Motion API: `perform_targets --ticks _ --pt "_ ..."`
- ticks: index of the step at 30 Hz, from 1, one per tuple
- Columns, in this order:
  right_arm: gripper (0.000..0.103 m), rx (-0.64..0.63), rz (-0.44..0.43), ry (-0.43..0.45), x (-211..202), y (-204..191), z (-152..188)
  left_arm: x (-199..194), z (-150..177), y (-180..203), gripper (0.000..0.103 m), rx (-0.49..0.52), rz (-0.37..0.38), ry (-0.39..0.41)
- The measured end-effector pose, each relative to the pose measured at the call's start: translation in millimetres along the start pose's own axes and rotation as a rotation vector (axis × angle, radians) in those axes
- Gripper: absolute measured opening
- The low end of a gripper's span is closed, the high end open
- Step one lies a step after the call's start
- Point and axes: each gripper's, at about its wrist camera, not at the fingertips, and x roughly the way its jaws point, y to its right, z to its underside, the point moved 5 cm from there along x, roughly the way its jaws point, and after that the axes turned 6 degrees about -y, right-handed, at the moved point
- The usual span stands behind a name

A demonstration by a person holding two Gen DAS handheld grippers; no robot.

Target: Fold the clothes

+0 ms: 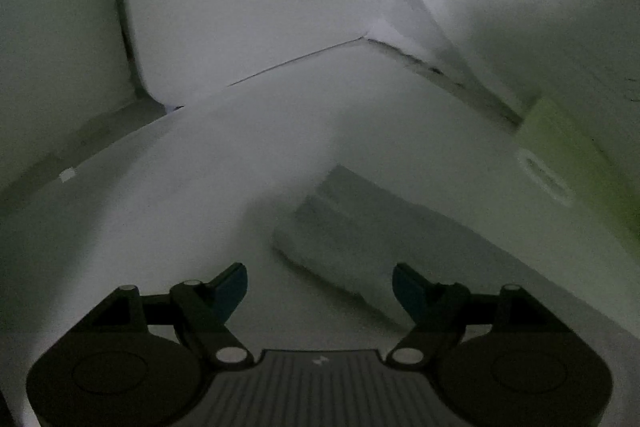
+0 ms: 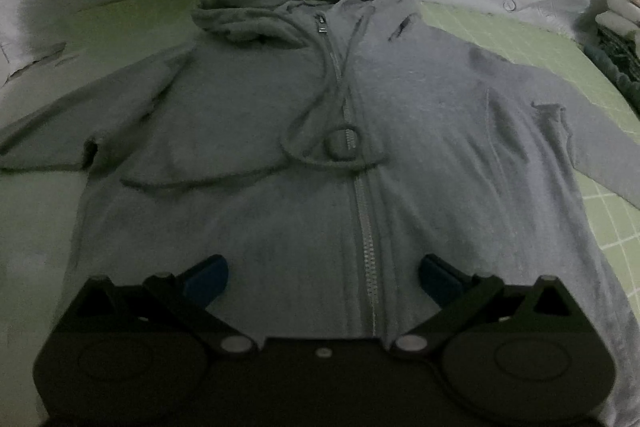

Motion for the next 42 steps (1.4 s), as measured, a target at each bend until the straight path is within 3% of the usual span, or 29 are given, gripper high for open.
perform_targets --ticks 8,13,15,18,19,22,25,29,34,42 --pt "0.103 0.041 0.026 0.010 3 -1 -4 27 -6 16 0.091 0.085 -0.074 -0.015" --pt "0.103 0.057 0.042 0.018 4 -2 -6 29 -7 19 0.091 0.111 -0.082 -0.013" --pt "0.103 0.059 0.045 0.023 5 -2 -5 26 -5 19 0.074 0.106 -0.060 -0.006" --pt "0.103 0.058 0.044 0.026 5 -2 -5 19 -2 19 0.020 0.127 -0.105 0.014" --pt "0.103 0.057 0.044 0.029 5 -1 -5 16 -2 20 0.015 0.143 -0.113 0.012" --pt "0.103 0.057 0.044 0.039 5 -2 -3 3 -1 16 0.014 0.156 -0.126 0.041" --pt "0.103 0.055 0.040 0.044 4 -1 -3 -19 -11 3 0.014 0.164 -0.194 0.115" --pt "0.103 0.055 0.040 0.050 4 -1 -2 -41 -21 -34 0.014 0.097 -0.251 0.150" --pt "0.103 0.058 0.045 0.057 4 -1 -2 -40 -11 -64 0.014 0.028 -0.258 0.079" --pt "0.103 0.057 0.045 0.066 4 0 0 -32 40 -91 0.015 -0.052 -0.337 -0.062"
